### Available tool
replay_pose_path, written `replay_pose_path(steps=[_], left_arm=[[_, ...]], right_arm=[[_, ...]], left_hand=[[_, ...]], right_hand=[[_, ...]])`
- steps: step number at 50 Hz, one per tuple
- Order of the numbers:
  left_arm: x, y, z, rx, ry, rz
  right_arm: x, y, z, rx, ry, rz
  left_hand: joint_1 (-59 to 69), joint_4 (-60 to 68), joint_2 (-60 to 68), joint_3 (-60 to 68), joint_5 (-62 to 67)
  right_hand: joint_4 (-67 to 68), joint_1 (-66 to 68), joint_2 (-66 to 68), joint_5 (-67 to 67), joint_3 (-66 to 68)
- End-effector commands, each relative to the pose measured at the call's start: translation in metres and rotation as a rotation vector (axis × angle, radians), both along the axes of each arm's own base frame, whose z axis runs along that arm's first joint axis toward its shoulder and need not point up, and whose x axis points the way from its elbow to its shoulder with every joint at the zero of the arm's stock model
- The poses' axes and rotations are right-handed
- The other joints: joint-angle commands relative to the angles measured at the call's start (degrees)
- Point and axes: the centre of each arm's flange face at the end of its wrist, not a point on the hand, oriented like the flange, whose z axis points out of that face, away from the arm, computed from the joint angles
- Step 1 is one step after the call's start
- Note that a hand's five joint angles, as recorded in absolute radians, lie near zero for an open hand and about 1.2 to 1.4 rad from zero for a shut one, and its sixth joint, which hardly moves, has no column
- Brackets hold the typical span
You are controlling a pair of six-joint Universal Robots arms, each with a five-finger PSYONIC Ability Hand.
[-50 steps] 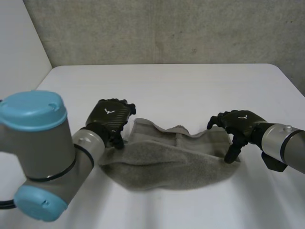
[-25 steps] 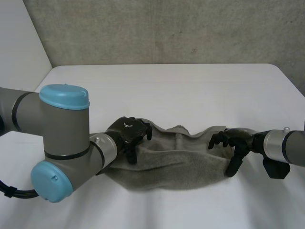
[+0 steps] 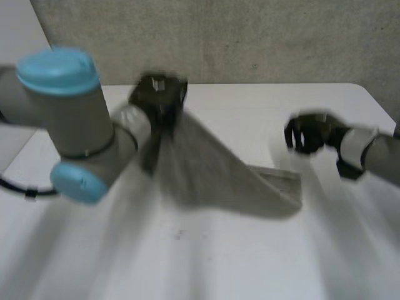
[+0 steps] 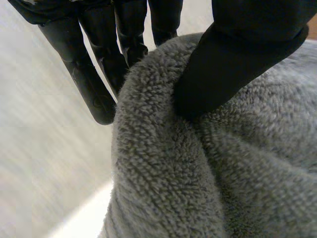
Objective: Fold the towel.
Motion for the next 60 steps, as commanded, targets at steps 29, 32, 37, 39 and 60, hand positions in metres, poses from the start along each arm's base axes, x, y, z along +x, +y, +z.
replay_pose_path(steps=[29, 32, 37, 39, 60], left_arm=[[0.035, -0.012, 0.025, -0.117, 0.07, 0.093], [0.036, -0.01, 0.029, -0.125, 0.074, 0.092], [0.033, -0.009, 0.034, -0.14, 0.087, 0.084], [0.032, -0.01, 0.031, -0.132, 0.086, 0.083], [0.045, -0.009, -0.071, 0.114, -0.07, 0.127]], right_arm=[[0.029, 0.029, 0.011, -0.015, -0.128, -0.022], [0.03, 0.037, 0.002, 0.024, -0.117, 0.002], [0.029, 0.046, -0.008, 0.067, -0.105, 0.009], [0.028, 0.053, -0.015, 0.095, -0.097, 0.01], [0.058, 0.092, -0.035, 0.152, -0.051, 0.144]], left_hand=[[14.8, 10.5, 10.6, 10.7, 12.6], [14.8, 10.5, 10.6, 10.7, 12.6], [14.8, 10.5, 10.6, 10.7, 12.6], [14.8, 10.5, 10.6, 10.7, 12.6], [-18.0, -22.2, -22.2, -22.0, -20.2]], right_hand=[[-38.6, -48.6, -38.5, -38.2, -38.6], [-39.5, -49.5, -39.3, -39.0, -39.4], [-40.3, -50.3, -40.2, -39.9, -40.3], [-42.3, -52.3, -42.2, -41.9, -42.3], [-51.9, -61.9, -51.8, -51.5, -51.9]])
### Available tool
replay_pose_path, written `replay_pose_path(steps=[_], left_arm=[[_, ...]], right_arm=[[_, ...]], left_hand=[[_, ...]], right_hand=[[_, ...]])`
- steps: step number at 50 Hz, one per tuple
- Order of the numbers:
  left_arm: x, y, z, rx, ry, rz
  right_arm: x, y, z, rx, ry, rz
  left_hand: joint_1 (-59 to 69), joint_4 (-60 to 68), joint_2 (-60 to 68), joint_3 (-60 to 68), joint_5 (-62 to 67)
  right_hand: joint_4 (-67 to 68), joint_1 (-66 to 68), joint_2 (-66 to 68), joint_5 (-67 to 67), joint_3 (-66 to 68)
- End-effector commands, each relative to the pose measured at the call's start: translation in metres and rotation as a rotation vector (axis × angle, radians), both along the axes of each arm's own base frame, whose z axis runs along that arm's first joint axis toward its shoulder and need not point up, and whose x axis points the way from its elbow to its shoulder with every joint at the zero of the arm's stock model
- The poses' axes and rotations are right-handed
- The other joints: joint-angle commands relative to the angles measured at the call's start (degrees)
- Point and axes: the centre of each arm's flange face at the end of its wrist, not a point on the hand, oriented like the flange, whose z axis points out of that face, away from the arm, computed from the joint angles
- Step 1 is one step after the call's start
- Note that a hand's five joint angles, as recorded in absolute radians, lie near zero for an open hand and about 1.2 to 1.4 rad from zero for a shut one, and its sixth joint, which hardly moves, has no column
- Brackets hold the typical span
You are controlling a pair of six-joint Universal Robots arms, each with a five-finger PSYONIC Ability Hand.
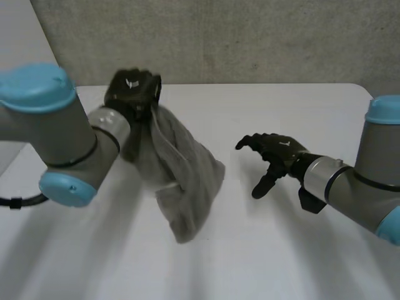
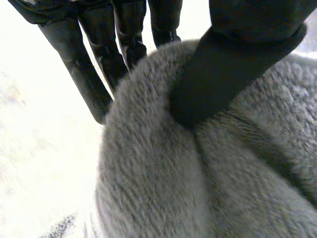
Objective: Fold the towel.
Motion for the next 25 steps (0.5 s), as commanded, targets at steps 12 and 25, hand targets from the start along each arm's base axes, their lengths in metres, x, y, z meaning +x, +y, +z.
replay_pose_path(steps=[12, 25], left_arm=[[0.042, -0.005, -0.062, 0.168, -0.081, 0.095], [0.052, 0.009, -0.059, 0.127, -0.058, 0.1]], right_arm=[[0.044, 0.064, -0.001, -0.027, 0.06, 0.137], [0.036, 0.061, -0.008, 0.007, 0.054, -0.038]], left_hand=[[-21.3, -21.4, -21.2, -21.2, -21.2], [-28.2, -28.3, -28.1, -28.1, -28.2]], right_hand=[[11.0, 9.5, 11.0, 10.9, 11.2], [11.4, 9.8, 11.4, 11.3, 11.5]])
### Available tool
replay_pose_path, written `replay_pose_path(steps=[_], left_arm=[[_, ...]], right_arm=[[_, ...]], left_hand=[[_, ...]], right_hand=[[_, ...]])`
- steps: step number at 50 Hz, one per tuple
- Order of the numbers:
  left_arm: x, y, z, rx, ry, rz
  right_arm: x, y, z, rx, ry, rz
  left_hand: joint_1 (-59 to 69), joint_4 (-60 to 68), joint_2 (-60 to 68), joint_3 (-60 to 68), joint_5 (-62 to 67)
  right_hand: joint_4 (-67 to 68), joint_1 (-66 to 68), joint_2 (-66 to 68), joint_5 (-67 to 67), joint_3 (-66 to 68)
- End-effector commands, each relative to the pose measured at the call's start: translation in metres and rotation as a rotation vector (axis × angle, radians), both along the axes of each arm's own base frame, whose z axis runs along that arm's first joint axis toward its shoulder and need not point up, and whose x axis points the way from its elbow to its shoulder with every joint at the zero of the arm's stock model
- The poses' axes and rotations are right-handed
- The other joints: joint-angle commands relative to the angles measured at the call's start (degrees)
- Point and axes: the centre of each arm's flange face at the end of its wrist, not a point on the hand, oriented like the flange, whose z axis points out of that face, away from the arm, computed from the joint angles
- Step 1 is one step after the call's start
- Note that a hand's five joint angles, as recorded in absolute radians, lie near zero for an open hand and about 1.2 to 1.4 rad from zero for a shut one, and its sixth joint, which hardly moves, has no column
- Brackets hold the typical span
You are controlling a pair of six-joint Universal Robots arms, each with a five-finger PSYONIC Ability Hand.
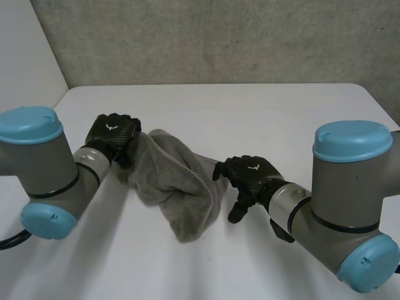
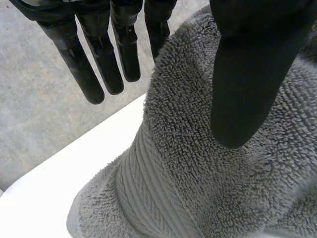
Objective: Fold the towel.
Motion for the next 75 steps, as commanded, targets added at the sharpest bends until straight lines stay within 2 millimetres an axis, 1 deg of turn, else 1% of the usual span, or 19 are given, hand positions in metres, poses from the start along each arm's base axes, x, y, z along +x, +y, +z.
replay_pose_path(steps=[1, 17, 36, 46, 52, 54, 55, 59, 62, 64, 65, 67, 69, 70, 71, 72, 73, 74, 75], left_arm=[[0.002, 0.005, 0.004, -0.054, 0.023, -0.004], [0.002, 0.001, -0.003, -0.077, 0.033, -0.018], [-0.008, 0.003, -0.017, -0.037, 0.046, -0.159], [-0.005, 0.001, -0.018, -0.035, 0.045, -0.149], [-0.003, 0.0, -0.018, -0.032, 0.044, -0.143], [-0.003, 0.001, -0.019, -0.027, 0.043, -0.145], [-0.003, 0.001, -0.019, -0.027, 0.043, -0.145], [-0.003, 0.001, -0.012, -0.05, 0.047, -0.144], [-0.004, 0.0, 0.007, -0.112, 0.065, -0.144], [-0.004, 0.0, 0.022, -0.153, 0.08, -0.145], [-0.004, 0.0, 0.022, -0.153, 0.08, -0.145], [-0.008, 0.004, 0.059, -0.249, 0.115, -0.155], [-0.009, 0.007, 0.077, -0.298, 0.133, -0.158], [-0.009, 0.007, 0.078, -0.298, 0.133, -0.158], [-0.011, 0.013, 0.101, -0.356, 0.161, -0.168], [-0.012, 0.024, 0.13, -0.42, 0.209, -0.184], [-0.012, 0.024, 0.131, -0.421, 0.21, -0.184], [-0.013, 0.036, 0.158, -0.471, 0.274, -0.201], [-0.013, 0.036, 0.158, -0.471, 0.274, -0.202]], right_arm=[[-0.001, -0.007, -0.003, 0.052, -0.083, -0.09], [0.03, 0.002, 0.011, 0.048, -0.222, -0.057], [0.064, -0.013, -0.011, 0.025, -0.224, -0.078], [0.078, -0.015, -0.018, 0.039, -0.28, -0.066], [0.081, -0.019, -0.032, 0.05, -0.269, -0.07], [0.082, -0.02, -0.035, 0.053, -0.267, -0.072], [0.082, -0.02, -0.038, 0.055, -0.264, -0.074], [0.082, -0.022, -0.039, 0.051, -0.263, -0.076], [0.079, -0.026, -0.024, 0.023, -0.283, -0.087], [0.072, -0.036, 0.015, -0.065, -0.333, -0.103], [0.072, -0.036, 0.015, -0.065, -0.333, -0.104], [0.065, -0.04, 0.04, -0.127, -0.355, -0.111], [0.051, -0.048, 0.087, -0.274, -0.366, -0.106], [0.051, -0.048, 0.088, -0.275, -0.366, -0.106], [0.051, -0.048, 0.088, -0.275, -0.366, -0.106], [0.041, -0.051, 0.117, -0.375, -0.362, -0.111], [0.03, -0.051, 0.146, -0.476, -0.344, -0.115], [0.03, -0.051, 0.147, -0.477, -0.344, -0.115], [0.022, -0.049, 0.168, -0.546, -0.325, -0.108]], left_hand=[[2.4, 2.6, 2.6, 2.5, 2.5], [3.9, 4.2, 4.1, 4.0, 4.0], [4.3, 4.5, 4.4, 4.3, 4.3], [23.2, 23.5, 23.4, 23.3, 23.3], [34.6, 34.8, 34.7, 34.6, 34.6], [48.1, 48.3, 48.2, 48.1, 48.1], [48.2, 48.4, 48.3, 48.2, 48.2], [50.0, 50.2, 50.2, 50.0, 50.0], [50.0, 50.2, 50.2, 50.0, 50.0], [50.0, 50.2, 50.2, 50.0, 50.0], [50.0, 50.2, 50.2, 50.0, 50.0], [50.0, 50.2, 50.2, 50.0, 50.0], [50.0, 50.2, 50.2, 50.0, 50.0], [50.0, 50.2, 50.2, 50.0, 50.0], [50.0, 50.2, 50.2, 50.0, 50.0], [50.0, 50.2, 50.2, 50.0, 50.0], [50.0, 50.2, 50.2, 50.0, 50.0], [50.0, 50.2, 50.2, 50.0, 50.0], [50.0, 50.2, 50.2, 50.0, 50.0]], right_hand=[[2.6, -1.0, 2.9, 2.8, 2.7], [3.8, 0.2, 4.1, 4.0, 3.9], [5.3, 1.7, 5.6, 5.5, 5.4], [10.9, 7.3, 11.1, 11.1, 11.0], [26.8, 23.2, 27.0, 27.0, 26.9], [37.6, 34.0, 37.9, 37.8, 37.7], [50.0, 46.4, 50.2, 50.1, 50.0], [55.7, 52.1, 56.0, 55.9, 55.8], [55.7, 52.1, 56.0, 55.9, 55.8], [55.7, 52.1, 56.0, 55.9, 55.8], [55.7, 52.1, 56.0, 55.9, 55.8], [55.7, 52.1, 56.0, 55.9, 55.8], [55.7, 52.1, 56.0, 55.9, 55.8], [55.7, 52.1, 56.0, 55.9, 55.8], [55.7, 52.1, 56.0, 55.9, 55.8], [55.7, 52.1, 56.0, 55.9, 55.8], [55.7, 52.1, 56.0, 55.9, 55.8], [55.7, 52.1, 56.0, 55.9, 55.8], [55.7, 52.1, 56.0, 55.9, 55.8]])
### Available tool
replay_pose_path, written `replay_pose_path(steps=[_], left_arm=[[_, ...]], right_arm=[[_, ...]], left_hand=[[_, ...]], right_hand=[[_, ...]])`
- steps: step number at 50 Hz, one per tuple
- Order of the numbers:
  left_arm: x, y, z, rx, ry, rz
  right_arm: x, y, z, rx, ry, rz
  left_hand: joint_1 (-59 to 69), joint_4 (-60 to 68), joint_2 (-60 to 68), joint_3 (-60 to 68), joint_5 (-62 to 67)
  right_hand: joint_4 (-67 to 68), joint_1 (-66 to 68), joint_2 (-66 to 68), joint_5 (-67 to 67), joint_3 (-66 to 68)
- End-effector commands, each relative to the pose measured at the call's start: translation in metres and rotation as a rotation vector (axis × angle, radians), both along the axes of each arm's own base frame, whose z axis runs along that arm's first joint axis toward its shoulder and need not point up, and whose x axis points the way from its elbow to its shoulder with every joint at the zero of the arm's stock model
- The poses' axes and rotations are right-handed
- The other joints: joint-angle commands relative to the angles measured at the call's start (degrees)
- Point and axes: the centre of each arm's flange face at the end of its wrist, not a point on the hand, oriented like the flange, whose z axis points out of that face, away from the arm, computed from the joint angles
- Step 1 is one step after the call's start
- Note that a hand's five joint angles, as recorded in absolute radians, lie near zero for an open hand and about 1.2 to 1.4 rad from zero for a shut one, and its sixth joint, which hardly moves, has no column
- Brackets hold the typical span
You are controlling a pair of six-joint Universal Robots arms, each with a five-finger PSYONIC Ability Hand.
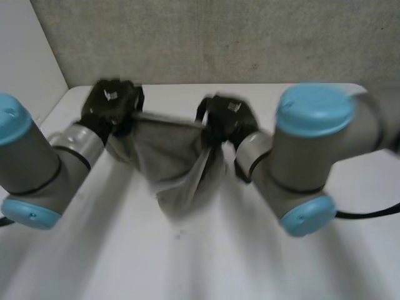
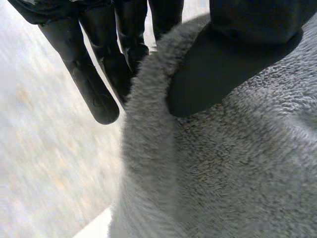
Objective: Fold the towel.
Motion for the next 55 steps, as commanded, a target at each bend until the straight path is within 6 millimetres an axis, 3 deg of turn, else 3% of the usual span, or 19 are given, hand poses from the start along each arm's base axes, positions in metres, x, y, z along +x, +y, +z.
replay_pose_path(steps=[1, 2, 7, 13, 15, 17, 18, 19, 20, 21, 22, 23, 24, 25, 33, 39, 44, 50, 55], left_arm=[[-0.003, 0.041, 0.116, -0.226, 0.224, -0.077], [-0.003, 0.041, 0.116, -0.226, 0.225, -0.078], [0.005, 0.068, 0.155, -0.194, 0.352, -0.13], [0.008, 0.076, 0.145, -0.04, 0.36, -0.103], [0.002, 0.082, 0.131, 0.038, 0.332, -0.113], [-0.01, 0.076, 0.1, 0.14, 0.285, -0.121], [-0.018, 0.071, 0.08, 0.198, 0.257, -0.123], [-0.018, 0.071, 0.08, 0.198, 0.257, -0.123], [-0.025, 0.065, 0.054, 0.273, 0.219, -0.12], [-0.025, 0.065, 0.054, 0.274, 0.219, -0.12], [-0.03, 0.058, 0.03, 0.338, 0.185, -0.111], [-0.03, 0.058, 0.03, 0.339, 0.185, -0.111], [-0.035, 0.051, 0.01, 0.386, 0.156, -0.103], [-0.039, 0.044, -0.007, 0.418, 0.131, -0.096], [-0.062, 0.006, -0.04, 0.401, 0.075, -0.103], [-0.075, -0.022, -0.022, 0.276, 0.092, -0.111], [-0.083, -0.037, 0.023, 0.117, 0.156, -0.123], [-0.077, -0.024, 0.059, 0.054, 0.184, -0.132], [-0.072, -0.006, 0.052, 0.107, 0.159, -0.137]], right_arm=[[-0.043, 0.0, 0.119, -0.376, 0.058, -0.07], [-0.043, 0.0, 0.119, -0.376, 0.058, -0.07], [-0.077, 0.007, 0.171, -0.471, 0.103, -0.12], [-0.104, 0.0, 0.183, -0.475, 0.211, -0.133], [-0.103, 0.001, 0.17, -0.427, 0.272, -0.077], [-0.099, -0.005, 0.138, -0.326, 0.367, -0.019], [-0.099, -0.005, 0.138, -0.326, 0.368, -0.019], [-0.099, -0.005, 0.138, -0.326, 0.368, -0.019], [-0.094, -0.012, 0.108, -0.251, 0.462, 0.023], [-0.094, -0.012, 0.107, -0.25, 0.463, 0.023], [-0.09, -0.018, 0.075, -0.194, 0.571, 0.063], [-0.089, -0.023, 0.056, -0.165, 0.621, 0.08], [-0.089, -0.024, 0.056, -0.165, 0.622, 0.08], [-0.087, -0.03, 0.037, -0.135, 0.662, 0.093], [-0.073, -0.066, -0.027, -0.108, 0.673, 0.068], [-0.061, -0.101, -0.029, -0.252, 0.469, -0.034], [-0.059, -0.115, -0.008, -0.331, 0.305, -0.092], [-0.06, -0.11, 0.007, -0.321, 0.233, -0.09], [-0.061, -0.096, -0.009, -0.232, 0.268, -0.035]], left_hand=[[12.0, 10.3, 10.3, 10.4, 11.2], [12.0, 10.3, 10.3, 10.4, 11.2], [12.0, 10.3, 10.3, 10.4, 11.2], [12.0, 10.3, 10.3, 10.4, 11.2], [12.0, 10.3, 10.3, 10.4, 11.2], [12.0, 10.3, 10.3, 10.4, 11.2], [12.0, 10.3, 10.3, 10.4, 11.2], [12.0, 10.3, 10.3, 10.4, 11.2], [12.0, 10.3, 10.3, 10.4, 11.2], [12.0, 10.3, 10.3, 10.4, 11.2], [12.0, 10.3, 10.3, 10.4, 11.2], [12.0, 10.3, 10.3, 10.4, 11.2], [12.0, 10.3, 10.3, 10.4, 11.2], [12.0, 10.3, 10.3, 10.4, 11.2], [12.0, 10.3, 10.3, 10.4, 11.2], [12.0, 10.3, 10.3, 10.4, 11.2], [12.0, 10.3, 10.3, 10.4, 11.2], [12.0, 10.3, 10.3, 10.4, 11.2], [12.0, 10.3, 10.3, 10.4, 11.2]], right_hand=[[10.4, 0.5, 10.9, 11.1, 10.5], [10.4, 0.5, 10.9, 11.1, 10.5], [10.4, 0.5, 10.9, 11.1, 10.5], [10.4, 0.5, 10.9, 11.1, 10.5], [10.4, 0.5, 10.9, 11.1, 10.5], [10.4, 0.5, 10.9, 11.1, 10.5], [10.4, 0.5, 10.9, 11.1, 10.5], [10.4, 0.5, 10.9, 11.1, 10.5], [10.4, 0.5, 10.9, 11.1, 10.5], [10.4, 0.5, 10.9, 11.1, 10.5], [10.4, 0.5, 10.9, 11.1, 10.5], [10.4, 0.5, 10.9, 11.1, 10.5], [10.4, 0.5, 10.9, 11.1, 10.5], [10.4, 0.5, 10.9, 11.1, 10.5], [10.4, 0.5, 10.9, 11.1, 10.5], [10.4, 0.5, 10.9, 11.1, 10.5], [10.4, 0.5, 10.9, 11.1, 10.5], [10.4, 0.5, 10.9, 11.1, 10.5], [10.4, 0.5, 10.9, 11.1, 10.5]])
